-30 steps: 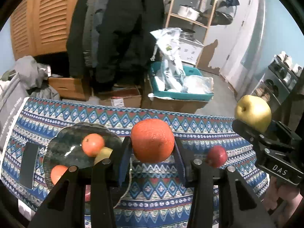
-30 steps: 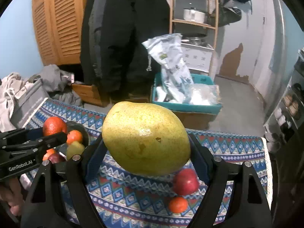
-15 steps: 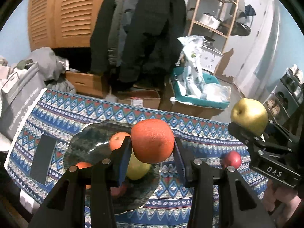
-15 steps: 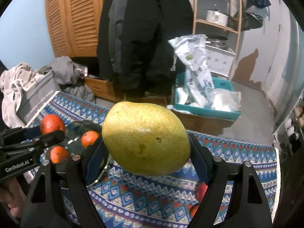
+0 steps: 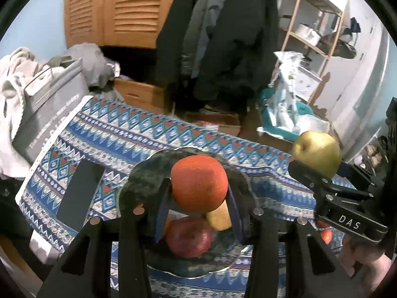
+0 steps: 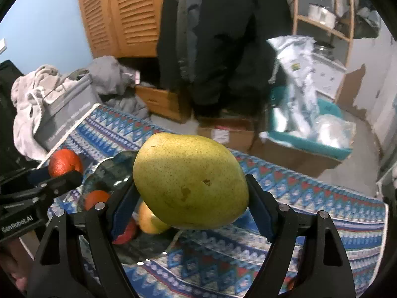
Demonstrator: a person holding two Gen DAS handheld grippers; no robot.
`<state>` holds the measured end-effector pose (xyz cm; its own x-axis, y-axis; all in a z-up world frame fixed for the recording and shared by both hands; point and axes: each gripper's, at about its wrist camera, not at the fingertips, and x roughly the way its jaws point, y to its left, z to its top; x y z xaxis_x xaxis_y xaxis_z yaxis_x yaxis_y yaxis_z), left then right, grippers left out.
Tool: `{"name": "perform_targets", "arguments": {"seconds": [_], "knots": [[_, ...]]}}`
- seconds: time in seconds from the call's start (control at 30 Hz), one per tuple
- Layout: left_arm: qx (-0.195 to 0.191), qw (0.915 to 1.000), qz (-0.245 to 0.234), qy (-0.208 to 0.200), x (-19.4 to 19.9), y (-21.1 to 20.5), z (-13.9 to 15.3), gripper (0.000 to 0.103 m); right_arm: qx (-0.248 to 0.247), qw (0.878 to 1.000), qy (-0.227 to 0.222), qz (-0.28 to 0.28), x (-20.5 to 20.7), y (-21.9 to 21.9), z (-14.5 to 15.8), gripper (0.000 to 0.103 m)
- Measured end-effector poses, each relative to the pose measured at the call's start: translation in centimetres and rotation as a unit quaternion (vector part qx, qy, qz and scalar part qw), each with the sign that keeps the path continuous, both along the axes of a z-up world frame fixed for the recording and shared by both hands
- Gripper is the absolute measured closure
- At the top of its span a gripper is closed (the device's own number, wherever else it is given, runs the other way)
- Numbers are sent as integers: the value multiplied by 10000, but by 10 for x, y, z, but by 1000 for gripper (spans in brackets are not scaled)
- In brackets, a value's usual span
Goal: Organize fruits
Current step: 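Lower the orange into the glass bowl with the left tool while the right tool lowers the mango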
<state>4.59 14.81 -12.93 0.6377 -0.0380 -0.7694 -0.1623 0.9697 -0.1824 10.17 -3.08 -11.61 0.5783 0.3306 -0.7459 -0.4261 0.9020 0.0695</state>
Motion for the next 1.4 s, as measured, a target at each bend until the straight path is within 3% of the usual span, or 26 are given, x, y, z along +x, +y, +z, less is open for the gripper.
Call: {"name": "perform_targets", "arguments": {"seconds": [0.37, 0.7, 1.17, 1.3, 1.4], "knots": [[9, 9985, 473, 285, -4, 46, -24, 59, 24, 9978, 451, 482, 10, 57, -35, 21], [108, 9963, 640, 557, -5, 65, -48, 59, -136, 9936, 847, 740, 14, 89, -68, 21], [116, 9953, 720, 640, -5, 73, -52, 59, -197, 9866, 1295, 971, 14, 109, -90, 20], [108, 9955, 699, 633, -5, 73, -51, 59, 134, 9884, 1213, 908, 17, 101, -79, 21], [110, 9957, 667, 639, -4, 71, -53, 59, 104, 9909, 1097, 774, 20, 95, -70, 21]]}}
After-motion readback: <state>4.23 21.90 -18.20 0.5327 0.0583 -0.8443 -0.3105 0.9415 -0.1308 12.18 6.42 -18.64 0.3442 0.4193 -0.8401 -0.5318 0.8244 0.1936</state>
